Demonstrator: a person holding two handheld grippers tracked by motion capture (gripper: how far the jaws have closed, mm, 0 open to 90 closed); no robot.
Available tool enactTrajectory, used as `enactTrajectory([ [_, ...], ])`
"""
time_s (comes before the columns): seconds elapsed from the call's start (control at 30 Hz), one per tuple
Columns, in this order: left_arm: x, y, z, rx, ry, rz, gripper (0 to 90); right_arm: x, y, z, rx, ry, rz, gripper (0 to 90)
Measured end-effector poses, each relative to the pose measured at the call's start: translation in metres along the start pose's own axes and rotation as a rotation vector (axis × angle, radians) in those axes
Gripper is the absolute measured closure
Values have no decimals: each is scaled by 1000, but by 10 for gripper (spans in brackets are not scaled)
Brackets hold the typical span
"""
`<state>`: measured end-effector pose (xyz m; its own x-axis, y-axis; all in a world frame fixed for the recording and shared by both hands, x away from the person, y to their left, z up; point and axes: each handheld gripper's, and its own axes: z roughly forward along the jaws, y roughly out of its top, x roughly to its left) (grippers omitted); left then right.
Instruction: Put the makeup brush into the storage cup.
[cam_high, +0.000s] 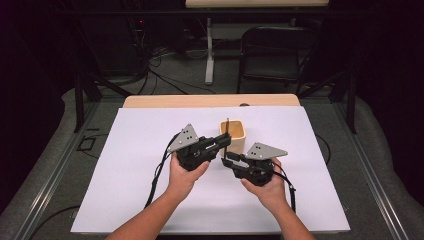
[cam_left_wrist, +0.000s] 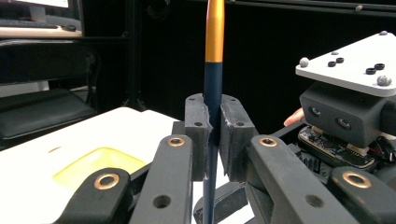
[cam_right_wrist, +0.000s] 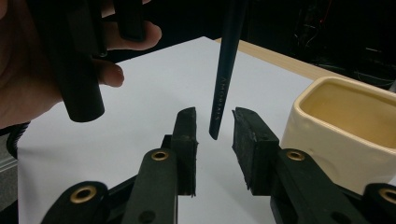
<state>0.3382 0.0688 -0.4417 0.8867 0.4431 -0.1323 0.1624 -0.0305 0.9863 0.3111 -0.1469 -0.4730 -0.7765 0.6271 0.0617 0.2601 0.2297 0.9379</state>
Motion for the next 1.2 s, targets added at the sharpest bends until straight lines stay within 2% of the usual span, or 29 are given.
enactTrajectory([
  [0.23,-2,-2,2,-1,-5,2,832,-2,0,0,0,-11,33,700],
  [0.5,-5,-5,3,2,-10,7,832,-3,0,-1,-11,1,69,744],
  [0.73,-7,-8,3,12,-6,20,832,-4,-2,-2,-14,4,100,822],
  [0.93,-7,-8,4,10,-4,23,831,-3,-3,0,-23,20,102,846],
  [1.2,-6,-7,2,24,-5,18,831,-3,-3,0,-22,18,75,852],
])
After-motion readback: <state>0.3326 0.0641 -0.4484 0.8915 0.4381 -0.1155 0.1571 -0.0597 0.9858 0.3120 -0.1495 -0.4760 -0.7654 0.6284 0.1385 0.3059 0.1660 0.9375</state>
